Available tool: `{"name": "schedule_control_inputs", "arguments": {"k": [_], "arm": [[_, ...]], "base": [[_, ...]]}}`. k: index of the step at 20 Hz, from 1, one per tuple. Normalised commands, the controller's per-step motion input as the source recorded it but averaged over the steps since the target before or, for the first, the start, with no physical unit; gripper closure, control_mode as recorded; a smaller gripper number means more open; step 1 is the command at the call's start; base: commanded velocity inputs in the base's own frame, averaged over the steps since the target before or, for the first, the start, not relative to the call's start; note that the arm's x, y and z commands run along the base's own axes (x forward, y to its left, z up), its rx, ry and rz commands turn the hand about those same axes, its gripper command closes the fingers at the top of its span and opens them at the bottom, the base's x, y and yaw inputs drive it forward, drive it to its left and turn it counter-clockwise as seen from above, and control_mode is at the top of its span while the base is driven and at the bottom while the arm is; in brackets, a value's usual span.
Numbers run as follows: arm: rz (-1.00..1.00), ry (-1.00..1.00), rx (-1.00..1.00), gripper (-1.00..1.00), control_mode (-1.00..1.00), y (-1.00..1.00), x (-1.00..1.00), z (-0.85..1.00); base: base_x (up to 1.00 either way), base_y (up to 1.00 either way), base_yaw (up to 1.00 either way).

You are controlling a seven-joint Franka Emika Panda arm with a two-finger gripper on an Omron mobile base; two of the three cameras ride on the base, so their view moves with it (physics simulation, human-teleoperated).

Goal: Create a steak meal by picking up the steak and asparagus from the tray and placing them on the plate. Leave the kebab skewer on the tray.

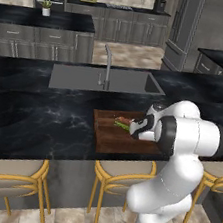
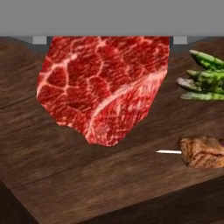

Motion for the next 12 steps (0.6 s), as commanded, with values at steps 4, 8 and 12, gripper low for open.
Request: {"name": "schedule_control_inputs", "arguments": {"k": [4,8,12], "arm": [[0.0,0.0,0.03,1.0,-1.0,-0.04,-0.22,0.48],[0.0,0.0,0.03,1.0,-1.0,-0.24,-0.31,0.76],[0.0,0.0,0.0,1.0,-1.0,-0.45,-0.43,0.75]], "base": [[0.0,0.0,0.0],[0.0,0.0,0.0],[0.0,0.0,0.0]]}}
